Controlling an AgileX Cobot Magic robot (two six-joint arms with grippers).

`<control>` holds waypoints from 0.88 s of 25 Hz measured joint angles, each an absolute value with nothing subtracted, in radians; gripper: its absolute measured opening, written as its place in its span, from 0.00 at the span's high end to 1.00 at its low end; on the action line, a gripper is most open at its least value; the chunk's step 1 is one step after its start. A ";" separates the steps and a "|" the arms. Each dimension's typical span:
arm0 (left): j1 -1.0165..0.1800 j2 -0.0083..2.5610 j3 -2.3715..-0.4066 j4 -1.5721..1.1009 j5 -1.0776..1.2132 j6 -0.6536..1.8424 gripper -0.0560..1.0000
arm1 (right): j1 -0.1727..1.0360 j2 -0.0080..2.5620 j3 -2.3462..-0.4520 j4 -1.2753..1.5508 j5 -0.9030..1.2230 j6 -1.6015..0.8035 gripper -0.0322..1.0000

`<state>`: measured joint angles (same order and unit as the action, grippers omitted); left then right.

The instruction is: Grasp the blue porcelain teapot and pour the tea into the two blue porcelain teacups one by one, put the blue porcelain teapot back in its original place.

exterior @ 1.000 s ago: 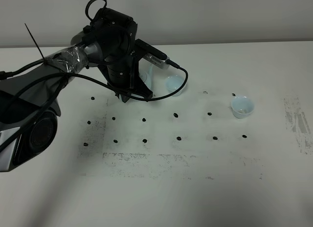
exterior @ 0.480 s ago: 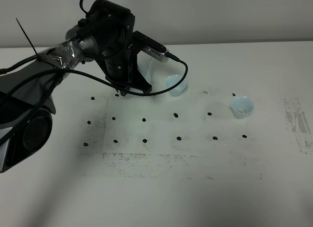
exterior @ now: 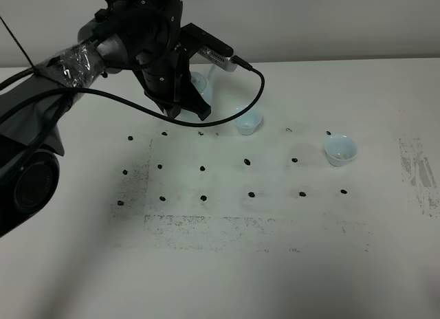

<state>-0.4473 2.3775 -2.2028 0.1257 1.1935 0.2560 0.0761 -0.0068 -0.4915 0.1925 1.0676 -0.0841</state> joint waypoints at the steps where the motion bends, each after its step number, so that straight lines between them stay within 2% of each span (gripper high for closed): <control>1: -0.447 2.372 -2.203 0.125 1.194 0.273 0.91 | 0.076 -0.007 -0.491 0.192 1.068 -0.084 0.40; 22: -0.527 2.356 -2.203 0.074 1.195 0.650 0.91 | 0.076 -0.007 -0.491 0.192 1.068 -0.084 0.40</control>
<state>-0.5275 2.3555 -2.2028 0.0736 1.1946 0.6496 0.0761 -0.0068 -0.4915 0.1925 1.0676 -0.0841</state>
